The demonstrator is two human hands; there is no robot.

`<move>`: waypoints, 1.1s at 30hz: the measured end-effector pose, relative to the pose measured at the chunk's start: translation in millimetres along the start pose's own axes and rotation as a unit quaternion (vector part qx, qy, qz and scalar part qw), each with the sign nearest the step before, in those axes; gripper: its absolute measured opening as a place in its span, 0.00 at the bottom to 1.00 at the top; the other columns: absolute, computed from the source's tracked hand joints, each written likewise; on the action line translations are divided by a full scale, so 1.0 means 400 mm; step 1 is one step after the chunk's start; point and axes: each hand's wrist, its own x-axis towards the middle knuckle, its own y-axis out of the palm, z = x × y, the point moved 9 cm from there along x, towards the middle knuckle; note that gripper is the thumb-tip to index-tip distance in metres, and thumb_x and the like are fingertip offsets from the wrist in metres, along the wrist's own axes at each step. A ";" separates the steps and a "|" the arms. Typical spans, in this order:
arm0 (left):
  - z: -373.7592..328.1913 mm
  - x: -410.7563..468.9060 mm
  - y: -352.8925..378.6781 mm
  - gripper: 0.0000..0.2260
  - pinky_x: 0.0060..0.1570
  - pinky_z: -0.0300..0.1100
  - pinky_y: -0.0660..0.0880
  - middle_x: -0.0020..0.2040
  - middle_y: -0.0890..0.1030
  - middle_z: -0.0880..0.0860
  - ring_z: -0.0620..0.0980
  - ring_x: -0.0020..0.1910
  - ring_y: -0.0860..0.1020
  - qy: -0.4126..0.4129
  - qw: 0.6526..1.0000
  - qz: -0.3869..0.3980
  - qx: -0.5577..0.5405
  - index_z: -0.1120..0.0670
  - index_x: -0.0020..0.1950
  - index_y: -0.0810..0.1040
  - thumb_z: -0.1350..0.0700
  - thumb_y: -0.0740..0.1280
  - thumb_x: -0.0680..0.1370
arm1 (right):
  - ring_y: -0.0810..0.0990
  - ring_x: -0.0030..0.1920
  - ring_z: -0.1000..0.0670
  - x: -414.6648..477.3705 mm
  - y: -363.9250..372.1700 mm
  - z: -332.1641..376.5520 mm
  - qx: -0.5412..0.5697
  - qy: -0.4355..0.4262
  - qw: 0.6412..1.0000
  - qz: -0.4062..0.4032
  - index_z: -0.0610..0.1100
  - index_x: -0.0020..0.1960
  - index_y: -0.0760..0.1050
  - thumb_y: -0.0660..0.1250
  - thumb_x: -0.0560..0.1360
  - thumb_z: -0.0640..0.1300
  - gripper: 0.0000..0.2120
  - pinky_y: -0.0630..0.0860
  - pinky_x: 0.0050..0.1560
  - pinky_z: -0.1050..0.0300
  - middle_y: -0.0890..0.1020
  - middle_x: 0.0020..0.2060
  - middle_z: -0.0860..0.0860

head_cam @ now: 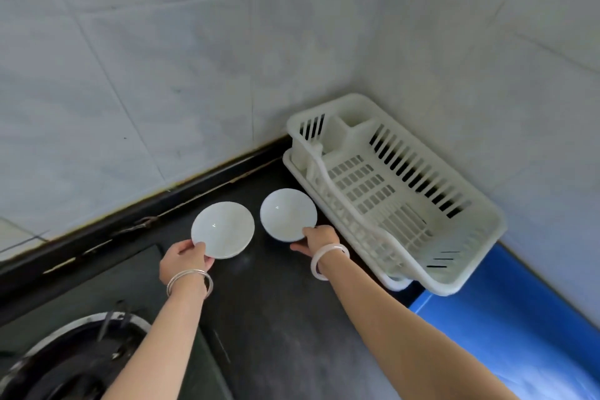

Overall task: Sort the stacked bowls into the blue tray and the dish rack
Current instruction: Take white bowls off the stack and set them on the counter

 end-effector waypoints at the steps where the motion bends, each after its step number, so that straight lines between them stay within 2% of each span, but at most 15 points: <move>1: -0.001 0.008 0.001 0.11 0.43 0.45 0.78 0.54 0.80 0.62 0.61 0.48 0.81 -0.002 1.000 -0.008 -0.010 0.60 0.53 0.78 0.67 0.66 0.72 | 0.81 0.42 0.44 0.009 0.013 0.007 -0.008 0.001 1.000 -0.004 0.36 0.52 0.70 0.63 0.73 0.34 0.08 0.80 0.37 0.56 0.79 0.53 0.41; 4: -0.007 0.022 0.013 0.10 0.41 0.42 0.78 0.54 0.80 0.60 0.59 0.49 0.81 -0.007 0.999 -0.019 -0.038 0.58 0.52 0.78 0.67 0.66 0.72 | 0.79 0.32 0.50 0.029 0.046 0.019 -0.003 0.008 1.000 -0.012 0.39 0.50 0.69 0.63 0.74 0.34 0.06 0.75 0.24 0.64 0.80 0.54 0.40; 5: -0.008 0.024 0.019 0.10 0.41 0.42 0.78 0.53 0.80 0.60 0.58 0.49 0.81 -0.008 0.999 -0.019 -0.048 0.57 0.51 0.78 0.67 0.66 0.72 | 0.79 0.31 0.50 0.039 0.055 0.020 0.008 0.010 1.000 -0.012 0.38 0.52 0.69 0.63 0.74 0.34 0.07 0.75 0.26 0.64 0.80 0.55 0.40; 7: -0.009 0.028 0.031 0.09 0.41 0.42 0.78 0.52 0.80 0.59 0.57 0.50 0.80 -0.008 0.998 -0.012 -0.067 0.55 0.48 0.77 0.67 0.66 0.72 | 0.80 0.34 0.47 0.057 0.074 0.020 0.052 0.016 0.999 -0.004 0.37 0.54 0.69 0.62 0.74 0.33 0.09 0.79 0.36 0.58 0.78 0.55 0.38; 9: -0.005 0.033 0.039 0.09 0.43 0.43 0.78 0.53 0.80 0.58 0.56 0.51 0.80 -0.004 0.997 0.004 -0.081 0.55 0.50 0.76 0.66 0.66 0.73 | 0.80 0.36 0.45 0.069 0.089 0.019 0.079 0.017 0.997 0.007 0.35 0.56 0.69 0.62 0.74 0.34 0.11 0.80 0.42 0.53 0.79 0.52 0.37; 12: 0.013 0.037 0.052 0.12 0.51 0.47 0.78 0.54 0.78 0.54 0.53 0.53 0.78 -0.006 0.994 0.046 -0.096 0.55 0.58 0.75 0.63 0.64 0.75 | 0.80 0.38 0.45 0.062 0.090 0.012 0.080 0.013 0.996 0.023 0.39 0.66 0.67 0.64 0.76 0.39 0.19 0.80 0.39 0.53 0.79 0.42 0.42; 14: 0.027 0.036 0.057 0.14 0.56 0.49 0.76 0.54 0.77 0.52 0.53 0.54 0.78 -0.008 0.993 0.063 -0.098 0.54 0.62 0.73 0.61 0.63 0.77 | 0.82 0.41 0.46 0.057 0.072 0.010 0.082 -0.008 0.997 0.014 0.46 0.68 0.66 0.66 0.75 0.41 0.22 0.81 0.37 0.56 0.78 0.47 0.45; 16: 0.038 0.033 0.062 0.15 0.53 0.47 0.77 0.54 0.77 0.53 0.54 0.54 0.78 -0.014 0.990 0.073 -0.121 0.55 0.63 0.73 0.61 0.62 0.77 | 0.83 0.42 0.47 0.053 0.059 0.007 0.109 -0.029 0.994 0.008 0.51 0.68 0.66 0.67 0.74 0.38 0.25 0.82 0.37 0.57 0.77 0.55 0.44; 20: 0.040 0.030 0.074 0.15 0.45 0.43 0.77 0.52 0.79 0.54 0.54 0.51 0.80 -0.023 0.984 0.067 -0.166 0.55 0.63 0.74 0.63 0.62 0.76 | 0.82 0.42 0.47 0.045 0.078 0.017 0.199 -0.032 0.979 0.006 0.48 0.68 0.68 0.66 0.73 0.32 0.26 0.82 0.44 0.55 0.75 0.61 0.43; 24: 0.037 0.034 0.095 0.14 0.48 0.45 0.79 0.49 0.79 0.52 0.53 0.49 0.80 -0.032 0.981 0.057 -0.182 0.54 0.61 0.74 0.63 0.63 0.76 | 0.82 0.48 0.44 0.057 0.100 0.043 0.209 -0.034 0.977 -0.015 0.48 0.69 0.67 0.66 0.73 0.32 0.27 0.81 0.49 0.53 0.76 0.62 0.43; 29: 0.017 0.048 0.121 0.14 0.48 0.45 0.78 0.53 0.78 0.52 0.53 0.51 0.79 -0.039 0.978 0.050 -0.197 0.54 0.62 0.74 0.63 0.63 0.76 | 0.83 0.44 0.44 0.078 0.130 0.082 0.221 -0.043 0.974 -0.008 0.47 0.69 0.67 0.65 0.74 0.33 0.26 0.80 0.43 0.58 0.76 0.62 0.40; 33: 0.011 0.055 0.133 0.14 0.49 0.45 0.78 0.54 0.77 0.52 0.53 0.52 0.79 -0.041 0.976 0.054 -0.209 0.54 0.62 0.73 0.63 0.63 0.77 | 0.82 0.42 0.45 0.099 0.157 0.113 0.216 -0.055 0.975 0.000 0.46 0.69 0.67 0.63 0.75 0.32 0.25 0.80 0.44 0.57 0.76 0.61 0.39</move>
